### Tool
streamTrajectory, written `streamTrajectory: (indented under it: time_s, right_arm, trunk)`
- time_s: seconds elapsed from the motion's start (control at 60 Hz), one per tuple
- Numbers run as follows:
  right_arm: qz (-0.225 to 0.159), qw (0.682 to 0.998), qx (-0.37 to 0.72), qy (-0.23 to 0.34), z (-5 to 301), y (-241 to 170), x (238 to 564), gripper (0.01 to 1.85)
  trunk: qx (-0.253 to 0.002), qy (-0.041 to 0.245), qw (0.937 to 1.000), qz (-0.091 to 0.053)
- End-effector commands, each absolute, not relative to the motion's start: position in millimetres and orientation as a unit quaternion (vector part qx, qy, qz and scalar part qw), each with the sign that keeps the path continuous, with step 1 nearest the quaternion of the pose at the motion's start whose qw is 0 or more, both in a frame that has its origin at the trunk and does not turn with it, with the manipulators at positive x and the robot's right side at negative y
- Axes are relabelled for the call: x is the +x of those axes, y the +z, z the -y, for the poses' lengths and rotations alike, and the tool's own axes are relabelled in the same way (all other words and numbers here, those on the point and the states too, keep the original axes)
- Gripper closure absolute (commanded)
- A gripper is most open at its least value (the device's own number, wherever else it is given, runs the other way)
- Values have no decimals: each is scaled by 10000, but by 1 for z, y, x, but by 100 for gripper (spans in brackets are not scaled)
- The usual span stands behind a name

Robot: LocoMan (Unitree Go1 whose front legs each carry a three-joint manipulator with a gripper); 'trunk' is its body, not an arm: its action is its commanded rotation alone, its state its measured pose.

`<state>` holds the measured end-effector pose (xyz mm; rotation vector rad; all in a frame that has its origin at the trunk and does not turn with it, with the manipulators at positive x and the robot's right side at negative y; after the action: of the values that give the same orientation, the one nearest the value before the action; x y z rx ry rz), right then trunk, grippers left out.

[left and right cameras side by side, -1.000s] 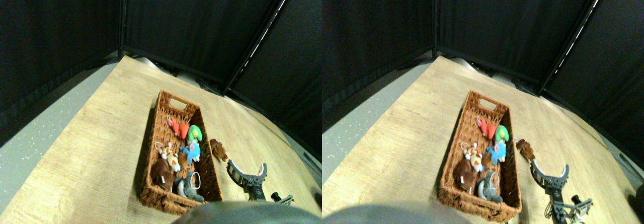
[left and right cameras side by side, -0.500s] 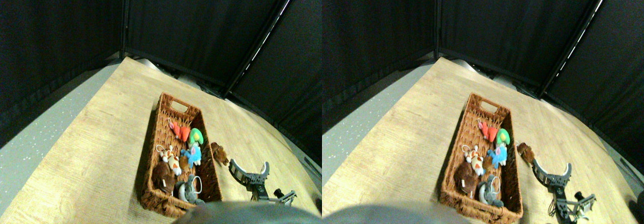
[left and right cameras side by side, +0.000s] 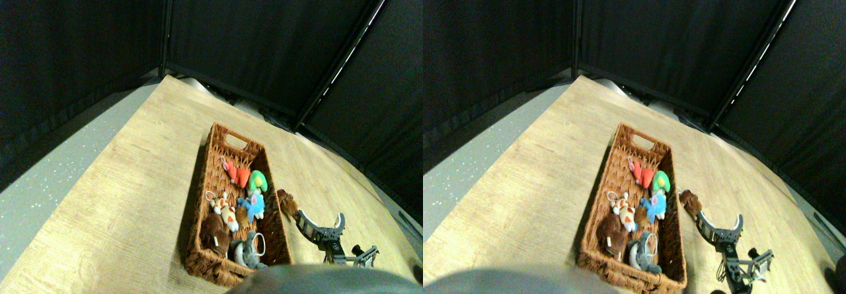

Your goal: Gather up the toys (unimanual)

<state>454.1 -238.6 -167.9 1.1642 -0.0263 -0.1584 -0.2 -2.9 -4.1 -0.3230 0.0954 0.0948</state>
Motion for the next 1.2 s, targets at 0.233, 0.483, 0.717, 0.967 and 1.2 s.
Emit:
streamTrajectory:
  time_s: [0.233,0.483,0.717,0.967,1.2]
  right_arm:
    - [434,8278,5551,-692,242,-162,449,98]
    - [412,8367,5423,-640,242,-156,451,95]
    - [237,8230,5640,-631,239,-167,463,95]
    - [321,8230,5639,-607,244,-169,456,96]
    - [687,8128,5701,-983,254,-167,426,98]
  trunk:
    - [-1551,410,9854,-564]
    - [-1538,431,9857,-537]
    - [-1589,460,9846,-567]
    - [-1576,427,9849,-580]
    - [-1470,243,9866,-657]
